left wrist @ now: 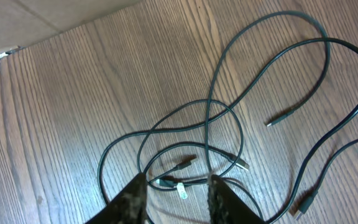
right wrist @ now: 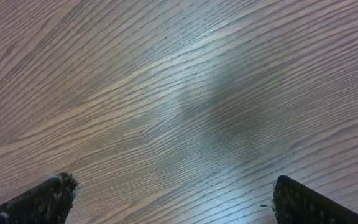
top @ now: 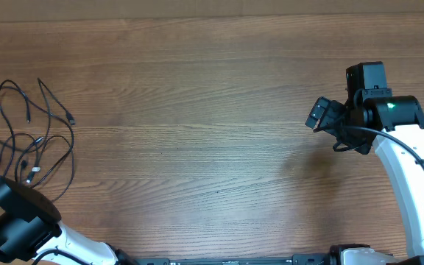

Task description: Untangle cables

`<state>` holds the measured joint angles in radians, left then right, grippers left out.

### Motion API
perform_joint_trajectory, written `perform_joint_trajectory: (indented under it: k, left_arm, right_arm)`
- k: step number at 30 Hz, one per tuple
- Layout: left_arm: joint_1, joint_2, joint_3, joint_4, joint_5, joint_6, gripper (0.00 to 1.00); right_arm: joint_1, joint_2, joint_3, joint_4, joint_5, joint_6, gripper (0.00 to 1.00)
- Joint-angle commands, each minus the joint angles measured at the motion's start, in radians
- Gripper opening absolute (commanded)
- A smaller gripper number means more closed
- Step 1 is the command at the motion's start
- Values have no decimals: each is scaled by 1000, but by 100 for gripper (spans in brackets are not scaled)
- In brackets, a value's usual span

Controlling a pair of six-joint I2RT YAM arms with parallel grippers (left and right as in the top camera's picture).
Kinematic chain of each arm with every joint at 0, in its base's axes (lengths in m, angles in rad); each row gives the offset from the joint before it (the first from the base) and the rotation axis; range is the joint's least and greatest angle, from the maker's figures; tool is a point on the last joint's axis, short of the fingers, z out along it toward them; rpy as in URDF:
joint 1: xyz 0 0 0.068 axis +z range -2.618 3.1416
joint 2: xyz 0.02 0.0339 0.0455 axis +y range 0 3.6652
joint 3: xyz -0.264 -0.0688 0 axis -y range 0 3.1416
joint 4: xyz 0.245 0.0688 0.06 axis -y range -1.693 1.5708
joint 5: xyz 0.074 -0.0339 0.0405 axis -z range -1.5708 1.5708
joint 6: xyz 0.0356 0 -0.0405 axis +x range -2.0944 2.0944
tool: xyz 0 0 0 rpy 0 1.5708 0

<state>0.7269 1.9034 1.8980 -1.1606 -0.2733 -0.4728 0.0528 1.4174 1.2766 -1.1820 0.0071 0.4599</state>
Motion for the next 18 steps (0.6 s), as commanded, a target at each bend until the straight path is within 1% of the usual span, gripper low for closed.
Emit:
perform_joint_trajectory:
  k: [1, 5, 6, 8, 11, 13, 15, 18]
  left_arm:
    - [-3, -15, 16, -6, 13, -14, 37]
    - [-3, -15, 16, -11, 75, -14, 45]
    - [-3, -15, 16, -14, 100, -14, 49]
    - [-3, -15, 16, -20, 167, -14, 54]
    - [-4, -15, 15, -23, 313, -13, 61]
    - [-13, -14, 15, -21, 415, -12, 62]
    - [-31, -14, 15, -10, 483, 5, 63]
    - [-79, -14, 15, 0, 531, 39, 63]
  right_arm:
    - [-3, -2, -3, 2, 6, 5, 100]
    - [-3, -2, -3, 2, 6, 5, 100]
    - [-3, -2, -3, 2, 6, 5, 100]
    - [-3, -2, -3, 2, 6, 5, 100]
    - [-3, -2, -3, 6, 5, 5, 100]
    - [-3, -2, -3, 14, -11, 5, 100]
    - [-3, -2, -3, 22, -27, 5, 100]
    - [-3, -2, -3, 36, -52, 5, 100]
